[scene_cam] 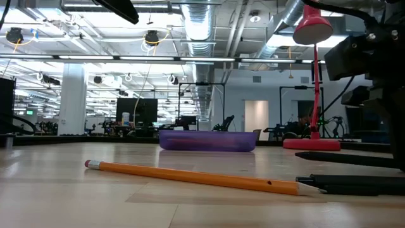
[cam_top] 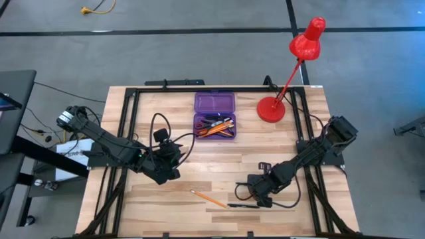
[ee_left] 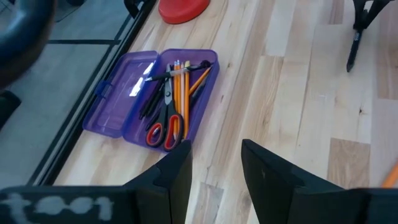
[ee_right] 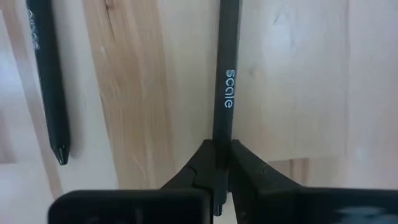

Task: Pick & place school supplies into a supply box
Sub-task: Put the black pen into the purple supply box

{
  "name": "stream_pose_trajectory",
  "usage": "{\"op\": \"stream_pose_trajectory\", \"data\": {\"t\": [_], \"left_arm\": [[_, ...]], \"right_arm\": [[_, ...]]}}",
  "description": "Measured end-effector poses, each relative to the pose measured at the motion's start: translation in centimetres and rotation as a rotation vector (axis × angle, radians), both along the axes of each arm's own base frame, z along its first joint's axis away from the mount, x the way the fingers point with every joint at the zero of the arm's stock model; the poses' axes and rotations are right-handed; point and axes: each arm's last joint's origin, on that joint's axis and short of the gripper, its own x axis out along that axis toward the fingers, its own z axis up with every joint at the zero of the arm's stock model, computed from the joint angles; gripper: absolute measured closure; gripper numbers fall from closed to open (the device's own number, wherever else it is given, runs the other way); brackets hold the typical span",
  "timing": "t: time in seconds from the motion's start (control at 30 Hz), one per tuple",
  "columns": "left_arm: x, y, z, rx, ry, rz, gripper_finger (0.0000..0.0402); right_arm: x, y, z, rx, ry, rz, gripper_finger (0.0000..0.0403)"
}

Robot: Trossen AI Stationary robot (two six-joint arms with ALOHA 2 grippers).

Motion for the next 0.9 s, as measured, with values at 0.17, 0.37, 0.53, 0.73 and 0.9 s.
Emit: {"op": "stream_pose_trajectory", "data": {"t": [0.17,0.37,0.53,0.73,0.9], "left_arm": [[0.0,0.0,0.0,0.008,0.005,-0.006,0.0274],[0.0,0.0,0.0,0.01,0.005,-0.005,0.0274],[0.0,0.0,0.0,0.015,0.009,-0.009,0.0274],[0.0,0.1,0.0,0.014,0.008,-0.008,0.0274],[0.0,0.1,0.0,0.001,0.001,0.001,0.0274]], "right_arm": [[-0.1,-0.2,0.8,-0.006,-0.045,-0.027,0.0397],[0.0,-1.1,2.5,-0.022,-0.128,-0.07,0.04],[0.8,-3.3,4.1,-0.048,-0.205,-0.113,0.0401],[2.7,-7.9,5.4,-0.081,-0.271,-0.143,0.0402],[5.0,-12.4,7.3,-0.142,-0.332,-0.136,0.0402]]}}
